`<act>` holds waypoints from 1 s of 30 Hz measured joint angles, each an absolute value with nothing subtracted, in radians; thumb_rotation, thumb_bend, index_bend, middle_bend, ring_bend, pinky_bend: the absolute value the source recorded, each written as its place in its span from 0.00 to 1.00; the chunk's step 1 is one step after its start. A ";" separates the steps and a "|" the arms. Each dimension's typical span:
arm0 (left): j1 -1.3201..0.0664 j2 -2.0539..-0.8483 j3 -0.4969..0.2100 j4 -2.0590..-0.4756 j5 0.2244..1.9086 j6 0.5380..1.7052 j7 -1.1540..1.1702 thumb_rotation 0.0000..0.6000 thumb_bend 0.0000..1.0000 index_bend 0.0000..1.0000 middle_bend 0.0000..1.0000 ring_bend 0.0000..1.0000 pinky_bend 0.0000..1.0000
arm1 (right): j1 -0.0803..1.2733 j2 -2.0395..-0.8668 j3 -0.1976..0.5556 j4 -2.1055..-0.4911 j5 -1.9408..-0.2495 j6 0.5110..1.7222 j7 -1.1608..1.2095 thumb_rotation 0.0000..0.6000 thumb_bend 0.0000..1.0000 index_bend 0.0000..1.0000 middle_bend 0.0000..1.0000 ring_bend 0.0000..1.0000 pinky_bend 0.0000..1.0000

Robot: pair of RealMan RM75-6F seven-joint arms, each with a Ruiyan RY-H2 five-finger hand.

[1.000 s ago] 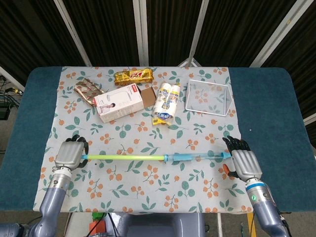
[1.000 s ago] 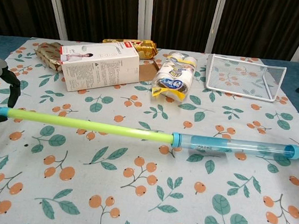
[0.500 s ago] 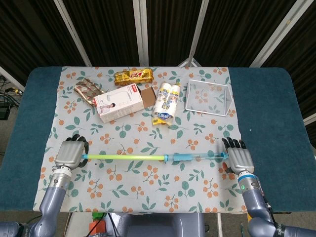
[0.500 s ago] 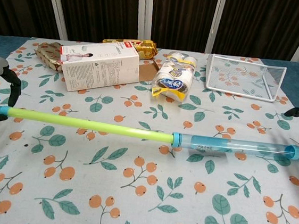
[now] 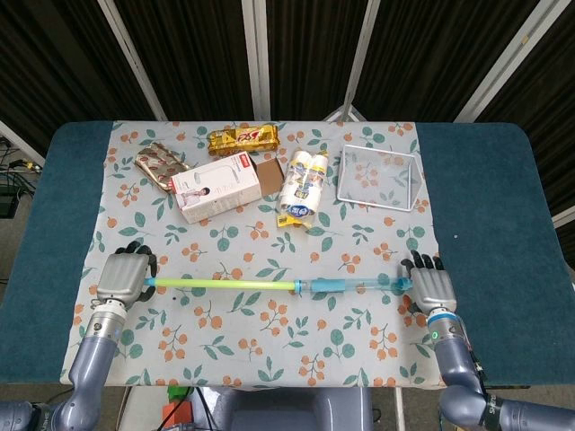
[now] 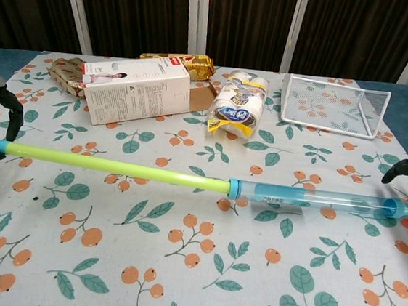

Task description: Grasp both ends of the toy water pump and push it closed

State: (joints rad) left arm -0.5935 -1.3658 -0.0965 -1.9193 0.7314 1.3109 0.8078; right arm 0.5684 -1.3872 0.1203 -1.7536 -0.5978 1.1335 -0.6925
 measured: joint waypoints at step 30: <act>-0.590 -1.363 -0.069 -1.914 0.748 1.309 0.787 1.00 0.55 0.60 0.27 0.15 0.24 | 0.584 -1.429 0.102 -1.712 -0.604 1.154 -0.666 1.00 0.42 0.53 0.03 0.00 0.00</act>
